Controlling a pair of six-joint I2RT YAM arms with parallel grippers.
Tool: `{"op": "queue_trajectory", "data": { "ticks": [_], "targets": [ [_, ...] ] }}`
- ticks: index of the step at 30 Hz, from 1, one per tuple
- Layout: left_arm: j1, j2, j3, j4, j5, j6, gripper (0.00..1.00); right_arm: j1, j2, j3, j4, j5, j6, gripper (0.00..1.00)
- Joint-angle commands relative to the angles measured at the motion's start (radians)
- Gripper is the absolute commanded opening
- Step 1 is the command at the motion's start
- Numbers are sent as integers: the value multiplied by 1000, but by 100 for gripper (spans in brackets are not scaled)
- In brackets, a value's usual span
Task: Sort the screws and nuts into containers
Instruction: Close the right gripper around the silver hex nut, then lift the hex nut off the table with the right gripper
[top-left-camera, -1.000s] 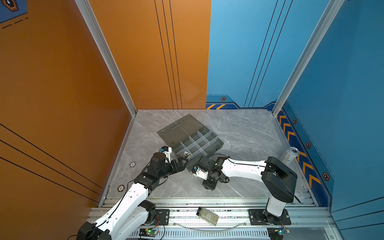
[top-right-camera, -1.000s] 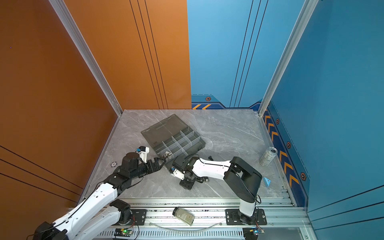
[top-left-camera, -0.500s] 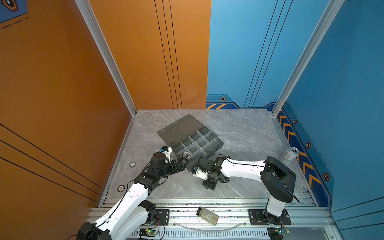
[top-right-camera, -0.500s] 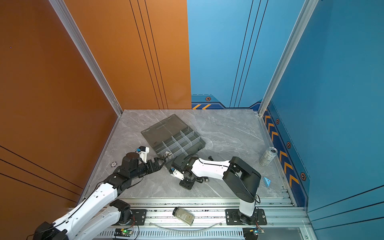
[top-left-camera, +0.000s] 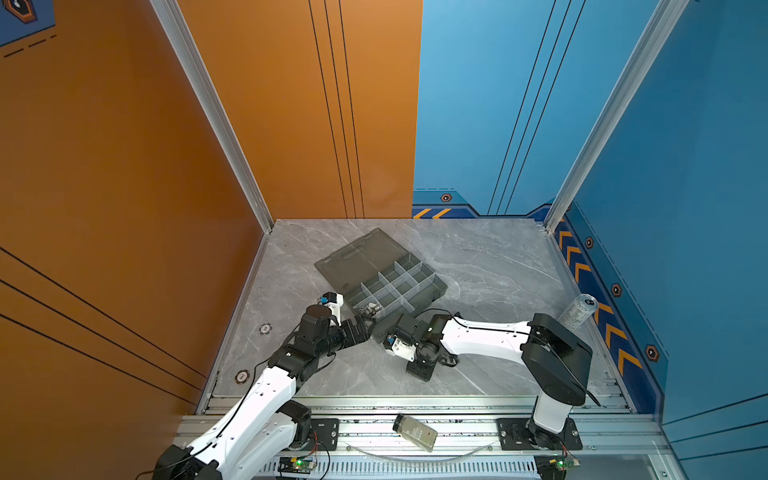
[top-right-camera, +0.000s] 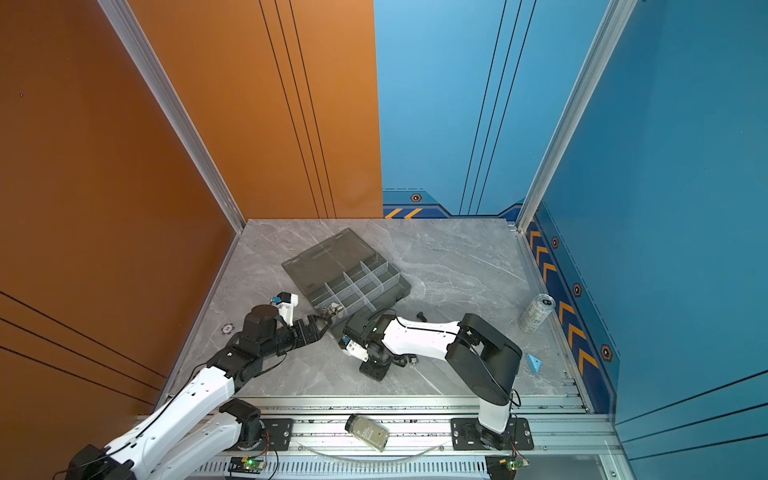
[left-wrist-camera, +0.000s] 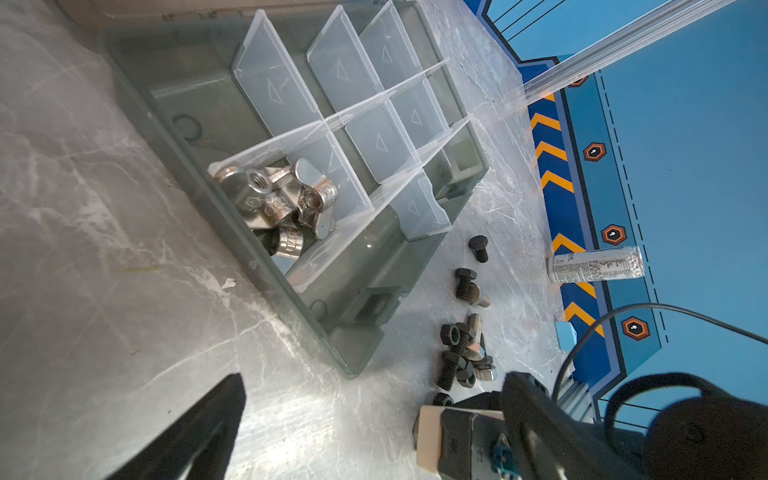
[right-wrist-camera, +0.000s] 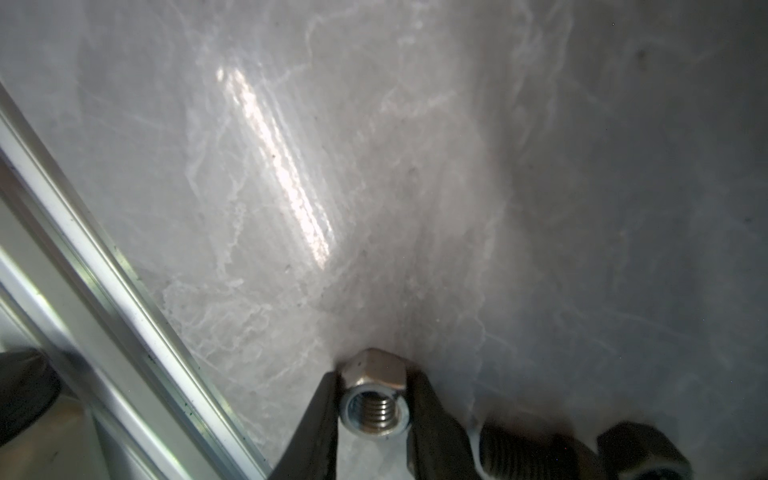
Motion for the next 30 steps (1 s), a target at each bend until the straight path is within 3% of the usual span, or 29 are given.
{"op": "queue_trajectory", "data": {
  "ticks": [1, 13, 22, 30],
  "targets": [
    [-8, -15, 4, 5, 4, -1, 98, 6, 22, -1, -43, 21, 9, 20],
    [-8, -20, 3, 5, 3, -2, 98, -41, -104, -21, 43, -7, 46, 1],
    [-8, -20, -1, 10, 4, -4, 98, -151, -247, -34, 150, -149, 81, 0],
    [-8, -18, -2, 13, 3, -6, 98, -254, -275, -2, 248, -234, 121, 0]
  ]
}}
